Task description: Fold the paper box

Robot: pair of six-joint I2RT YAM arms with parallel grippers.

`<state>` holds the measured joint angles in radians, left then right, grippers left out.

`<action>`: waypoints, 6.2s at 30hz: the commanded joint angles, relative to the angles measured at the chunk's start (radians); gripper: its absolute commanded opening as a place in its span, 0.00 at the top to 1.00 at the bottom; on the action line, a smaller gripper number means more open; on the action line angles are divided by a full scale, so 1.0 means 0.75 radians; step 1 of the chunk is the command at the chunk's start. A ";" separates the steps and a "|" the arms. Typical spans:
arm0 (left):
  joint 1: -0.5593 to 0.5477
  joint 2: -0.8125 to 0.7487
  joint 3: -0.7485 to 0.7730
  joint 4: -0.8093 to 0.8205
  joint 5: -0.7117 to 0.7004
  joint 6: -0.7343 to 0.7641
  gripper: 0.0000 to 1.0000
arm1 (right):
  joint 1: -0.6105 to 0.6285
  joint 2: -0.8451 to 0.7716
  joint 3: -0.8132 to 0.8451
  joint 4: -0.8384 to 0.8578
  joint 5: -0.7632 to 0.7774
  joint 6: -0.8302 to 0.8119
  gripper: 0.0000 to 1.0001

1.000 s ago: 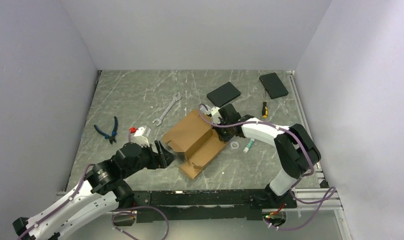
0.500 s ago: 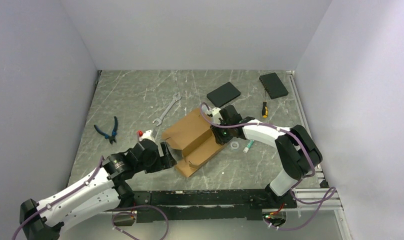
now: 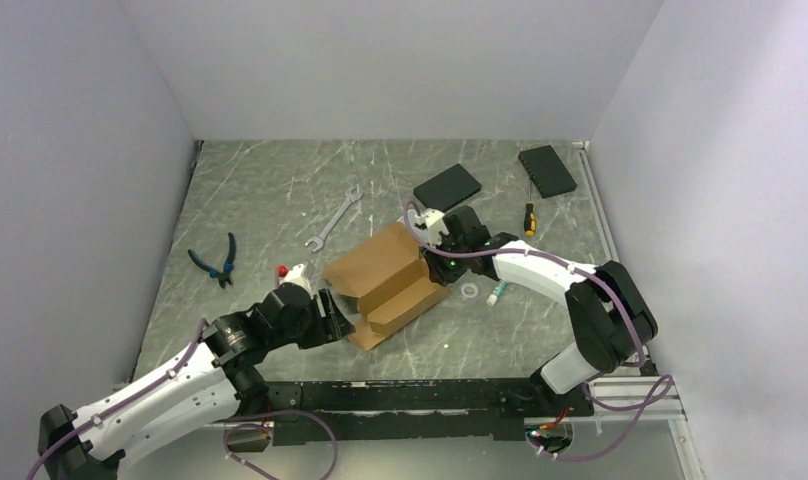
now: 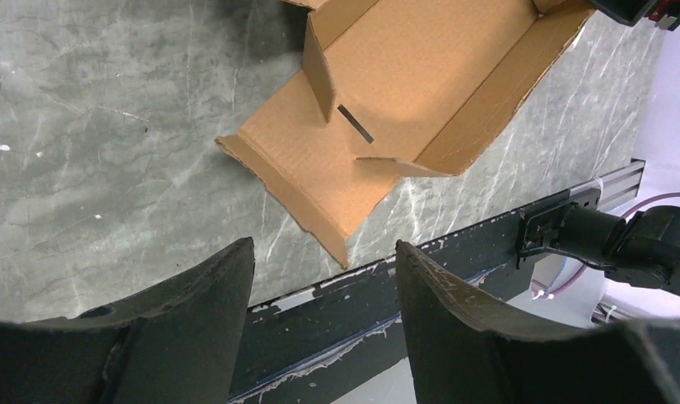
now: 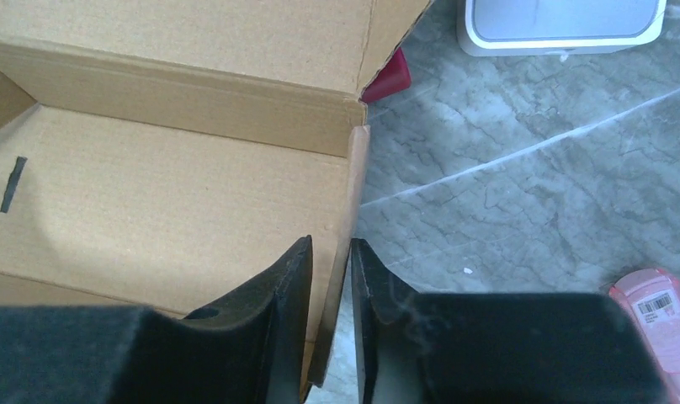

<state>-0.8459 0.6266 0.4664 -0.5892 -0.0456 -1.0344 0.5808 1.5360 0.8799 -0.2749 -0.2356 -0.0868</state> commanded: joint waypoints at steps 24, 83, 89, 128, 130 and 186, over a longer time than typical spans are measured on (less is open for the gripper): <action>-0.006 -0.532 -0.088 -0.176 -0.143 -0.311 0.33 | 0.007 -0.241 -0.162 0.305 0.164 0.232 1.00; -0.005 0.204 -0.042 1.145 -0.019 0.099 0.47 | -0.183 -0.451 -0.159 0.294 0.048 0.241 1.00; -0.002 0.257 -0.028 1.168 -0.005 0.107 0.46 | -0.170 -0.450 -0.159 0.293 0.038 0.234 1.00; 0.020 0.724 0.379 0.497 0.089 0.061 0.86 | -0.009 -0.482 -0.170 0.318 0.232 0.052 1.00; 0.023 0.751 0.410 0.453 0.089 0.088 1.00 | 0.017 -0.483 -0.173 0.323 0.238 0.030 1.00; -0.005 0.864 0.559 0.160 -0.215 0.636 0.93 | -0.429 -0.572 -0.231 0.392 -0.580 0.422 1.00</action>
<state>-0.8406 1.2800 0.8845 -0.5205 -0.1833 -0.4820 0.2523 1.1397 0.7055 -0.0250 -0.7128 0.2199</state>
